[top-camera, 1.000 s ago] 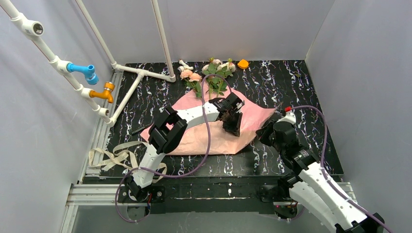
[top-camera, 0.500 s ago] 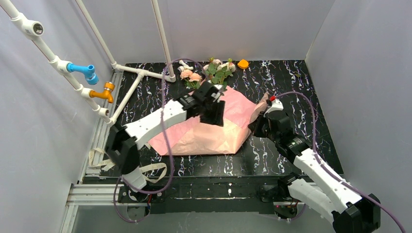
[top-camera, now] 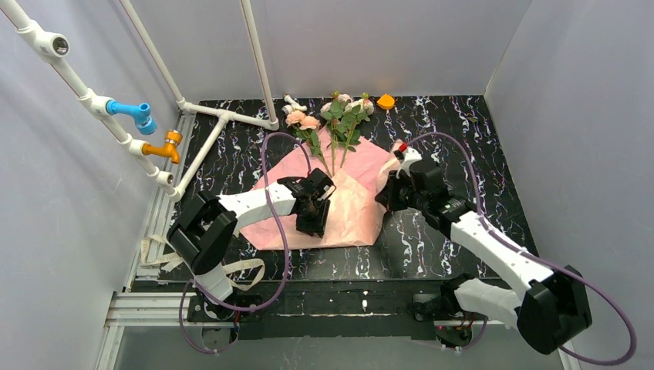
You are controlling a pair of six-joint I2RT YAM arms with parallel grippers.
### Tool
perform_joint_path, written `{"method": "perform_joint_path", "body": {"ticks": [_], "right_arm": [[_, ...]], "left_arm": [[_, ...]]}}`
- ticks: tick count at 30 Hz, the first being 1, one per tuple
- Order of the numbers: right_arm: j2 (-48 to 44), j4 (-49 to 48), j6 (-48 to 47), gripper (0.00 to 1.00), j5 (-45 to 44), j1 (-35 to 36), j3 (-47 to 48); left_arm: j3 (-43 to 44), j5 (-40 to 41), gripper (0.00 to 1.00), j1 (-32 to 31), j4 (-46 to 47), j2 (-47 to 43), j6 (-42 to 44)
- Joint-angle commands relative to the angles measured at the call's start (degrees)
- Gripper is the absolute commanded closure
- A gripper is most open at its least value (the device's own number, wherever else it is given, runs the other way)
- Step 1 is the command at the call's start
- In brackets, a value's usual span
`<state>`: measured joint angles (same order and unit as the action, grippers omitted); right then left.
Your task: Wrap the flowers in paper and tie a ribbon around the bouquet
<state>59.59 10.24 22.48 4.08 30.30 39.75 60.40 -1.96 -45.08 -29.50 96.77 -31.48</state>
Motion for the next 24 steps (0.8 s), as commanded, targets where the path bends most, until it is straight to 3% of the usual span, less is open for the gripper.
{"method": "perform_joint_path", "body": {"ticks": [1,8,19,22,24], "right_arm": [[5.2,-6.6,-2.7,0.99,8.8,2.9,5.4],[18.5,-12.5,-0.8,0.99,8.9,9.8,10.7],[28.1,-18.8,1.7,0.99,11.6,10.4,10.2],[30.0,-20.1,1.6,0.99,13.3,10.5,10.1],[31.3,-22.0,2.2,0.99,14.8,10.5,9.8]], "left_arm": [[0.7,-0.9,0.66,0.6,3.9,1.2,1.0],[-0.4,-2.0,0.66,1.6,5.2,-0.9,1.2],[-3.0,-0.7,0.66,2.9,2.0,-10.9,0.2],[-4.8,1.1,0.55,3.4,2.2,-17.8,-0.6],[-6.2,3.2,0.38,4.4,3.7,-22.7,-1.1]]}}
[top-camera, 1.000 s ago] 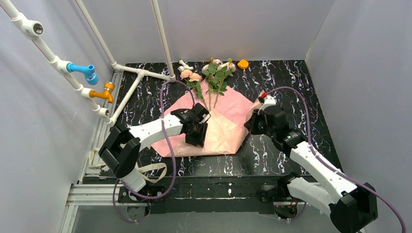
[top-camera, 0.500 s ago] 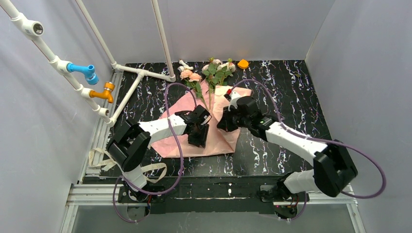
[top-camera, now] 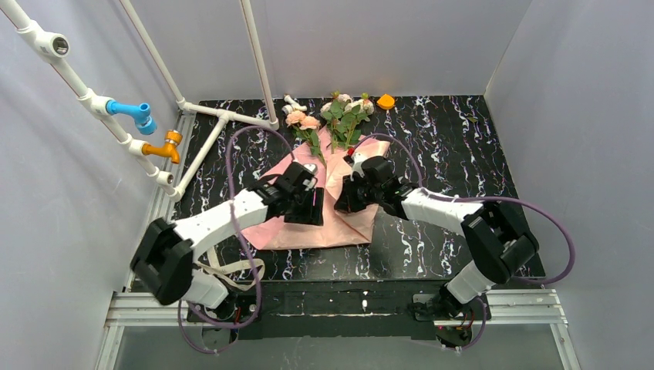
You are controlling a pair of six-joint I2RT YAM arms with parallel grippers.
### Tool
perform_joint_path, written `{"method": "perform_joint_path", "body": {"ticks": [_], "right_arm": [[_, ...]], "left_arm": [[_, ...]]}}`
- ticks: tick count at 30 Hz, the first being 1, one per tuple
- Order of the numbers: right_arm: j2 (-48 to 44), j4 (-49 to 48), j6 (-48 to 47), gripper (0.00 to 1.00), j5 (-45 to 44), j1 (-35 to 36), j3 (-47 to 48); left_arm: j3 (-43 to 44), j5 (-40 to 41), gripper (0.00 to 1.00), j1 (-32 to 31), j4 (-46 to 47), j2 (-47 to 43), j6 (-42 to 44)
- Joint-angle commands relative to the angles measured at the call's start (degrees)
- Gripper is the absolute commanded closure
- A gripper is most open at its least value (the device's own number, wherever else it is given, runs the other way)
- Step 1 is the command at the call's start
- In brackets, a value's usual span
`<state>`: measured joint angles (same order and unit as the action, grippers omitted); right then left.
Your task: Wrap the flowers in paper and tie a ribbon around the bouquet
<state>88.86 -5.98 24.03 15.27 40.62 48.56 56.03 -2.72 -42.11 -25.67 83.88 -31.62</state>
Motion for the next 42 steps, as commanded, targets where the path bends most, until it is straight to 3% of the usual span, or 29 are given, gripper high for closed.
{"method": "perform_joint_path", "body": {"ticks": [1,3,5,13,18,26,30,33,36,39,41,42], "right_arm": [[2.6,-7.3,1.2,0.99,4.8,0.1,0.9],[3.6,-9.3,2.2,0.99,6.2,0.1,0.8],[4.5,-10.1,2.8,0.99,6.8,0.2,0.9],[5.7,-10.4,2.8,0.99,7.3,0.1,1.7],[6.0,-9.9,2.8,0.99,6.9,0.2,1.6],[4.9,-9.5,2.6,0.99,4.3,0.1,0.1],[4.9,-9.4,2.5,0.99,4.3,0.2,-0.5],[4.7,-9.5,2.7,0.99,4.3,0.2,-0.9],[4.3,-9.3,2.9,0.99,3.7,0.1,-0.9],[3.1,-6.7,3.7,0.99,-0.1,0.0,-0.2],[1.9,-3.7,4.2,0.64,-1.7,-1.0,1.2],[1.0,-2.5,4.3,0.53,-2.0,-1.7,1.7]], "left_arm": [[-2.6,4.4,0.31,2.0,1.2,-10.9,-1.1],[-3.8,4.8,0.22,3.5,3.5,-13.4,-1.9],[-5.4,4.0,0.19,5.2,6.5,-14.2,-3.1],[-9.4,-7.3,0.19,8.9,26.9,-8.2,-10.2],[-4.9,-10.8,0.24,8.9,29.6,0.2,-11.6],[-0.5,-11.3,0.52,8.9,30.0,8.3,-11.7],[1.1,-12.0,0.54,8.9,30.0,11.2,-11.6],[1.5,-12.0,0.68,8.9,30.2,12.4,-11.7],[2.0,-12.4,0.97,8.9,30.4,13.9,-11.5],[2.8,-13.4,1.00,8.9,30.7,15.8,-10.8],[3.3,-13.5,1.00,8.9,30.7,16.8,-10.3],[3.5,-13.6,1.00,8.9,30.7,17.2,-10.1]]}}
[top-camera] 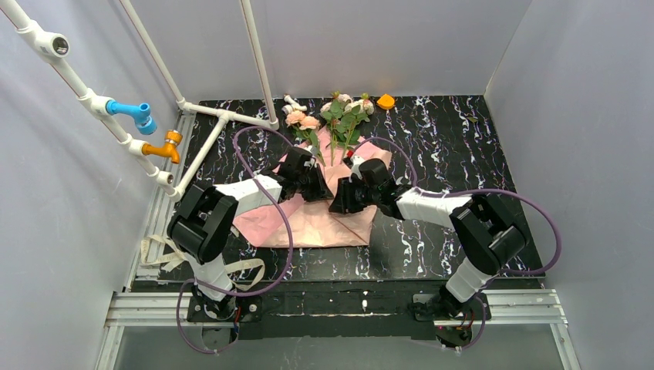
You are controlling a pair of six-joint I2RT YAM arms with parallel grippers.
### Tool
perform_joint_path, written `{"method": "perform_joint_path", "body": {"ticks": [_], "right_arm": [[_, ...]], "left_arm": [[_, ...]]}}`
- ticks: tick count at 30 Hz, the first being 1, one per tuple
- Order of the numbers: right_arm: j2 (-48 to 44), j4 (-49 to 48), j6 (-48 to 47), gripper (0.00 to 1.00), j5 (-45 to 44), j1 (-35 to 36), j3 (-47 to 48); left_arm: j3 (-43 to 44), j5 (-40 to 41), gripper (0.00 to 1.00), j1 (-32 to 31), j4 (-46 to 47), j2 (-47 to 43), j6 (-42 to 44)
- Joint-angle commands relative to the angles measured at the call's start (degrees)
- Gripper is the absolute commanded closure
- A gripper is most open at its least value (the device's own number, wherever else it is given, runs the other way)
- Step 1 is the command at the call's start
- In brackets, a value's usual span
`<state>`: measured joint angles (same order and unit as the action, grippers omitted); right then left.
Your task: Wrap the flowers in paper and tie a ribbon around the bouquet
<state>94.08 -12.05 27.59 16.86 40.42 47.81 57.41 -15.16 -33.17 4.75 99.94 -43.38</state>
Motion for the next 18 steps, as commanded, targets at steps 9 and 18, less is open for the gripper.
{"method": "perform_joint_path", "body": {"ticks": [9,18], "right_arm": [[-6.1,1.5,7.3,0.36,-0.4,-12.4,0.4],[3.6,-1.0,7.4,0.45,0.4,-16.1,1.0]], "left_arm": [[2.5,-1.7,1.00,-0.1,0.2,2.3,2.0],[2.8,-0.4,1.00,-0.1,-2.4,0.7,3.9]]}}
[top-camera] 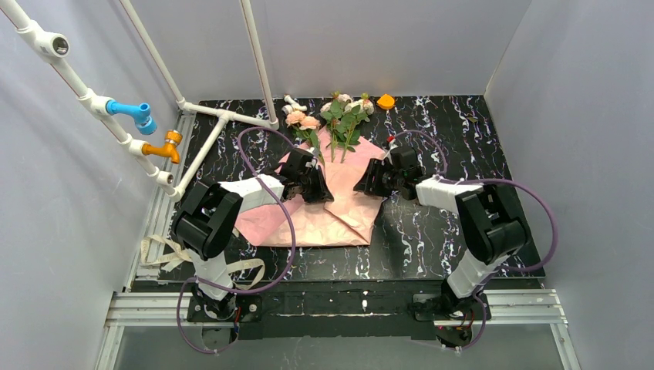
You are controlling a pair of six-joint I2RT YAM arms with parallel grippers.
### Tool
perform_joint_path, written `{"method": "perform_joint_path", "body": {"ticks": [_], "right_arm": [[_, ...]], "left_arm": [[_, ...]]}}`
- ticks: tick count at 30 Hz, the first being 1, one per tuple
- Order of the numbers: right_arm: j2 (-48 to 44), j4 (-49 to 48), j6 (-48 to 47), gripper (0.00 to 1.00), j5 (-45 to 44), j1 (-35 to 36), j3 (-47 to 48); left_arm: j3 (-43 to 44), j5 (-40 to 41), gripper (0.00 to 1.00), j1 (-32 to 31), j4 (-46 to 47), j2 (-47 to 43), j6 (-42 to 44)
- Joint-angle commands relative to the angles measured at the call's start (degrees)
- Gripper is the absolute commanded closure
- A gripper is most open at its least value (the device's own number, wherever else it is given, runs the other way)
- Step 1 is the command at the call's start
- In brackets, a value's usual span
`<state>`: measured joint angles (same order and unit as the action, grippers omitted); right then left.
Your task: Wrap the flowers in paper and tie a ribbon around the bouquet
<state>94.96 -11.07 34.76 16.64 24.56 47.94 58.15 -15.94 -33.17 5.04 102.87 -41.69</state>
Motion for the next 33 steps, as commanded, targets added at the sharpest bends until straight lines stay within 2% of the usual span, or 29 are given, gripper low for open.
{"method": "perform_joint_path", "body": {"ticks": [1,4,7,10,12,14,17,22,27,33], "right_arm": [[3.4,-1.7,0.0,0.45,0.4,-0.2,1.0],[5.0,-1.4,-0.5,0.45,0.0,-0.2,1.0],[5.3,-1.3,-0.5,0.46,0.0,-0.2,0.5],[4.9,-0.8,-0.6,0.46,-0.5,-0.2,0.3],[4.7,-0.3,-0.7,0.46,-0.8,-0.2,0.2],[4.8,0.2,-0.6,0.46,-0.8,-0.2,0.4],[4.8,1.1,-0.2,0.46,-0.8,-0.2,0.9],[4.5,2.0,0.2,0.46,-1.0,-0.2,1.9],[4.6,2.6,0.2,0.46,-1.0,-0.2,2.4],[5.7,3.6,0.0,0.49,-0.2,-0.2,2.9]], "left_arm": [[2.0,0.8,1.00,-0.1,-3.0,-2.6,2.6],[2.8,2.1,1.00,-0.4,-5.6,-3.7,4.1],[3.9,3.9,0.83,-1.9,-9.3,-5.7,5.5],[6.3,10.5,0.56,-5.9,-15.3,-9.3,8.8],[8.6,15.9,0.46,-9.4,-19.1,-11.8,11.2],[11.8,21.1,0.39,-12.2,-22.3,-13.6,13.4],[14.9,24.8,0.38,-15.4,-25.1,-14.2,17.5],[13.5,13.0,0.50,-18.4,-19.5,-11.7,22.1],[7.9,3.7,0.64,-18.8,-6.1,-8.1,20.2],[6.4,-2.3,0.66,-19.0,1.5,-1.9,19.4]]}}
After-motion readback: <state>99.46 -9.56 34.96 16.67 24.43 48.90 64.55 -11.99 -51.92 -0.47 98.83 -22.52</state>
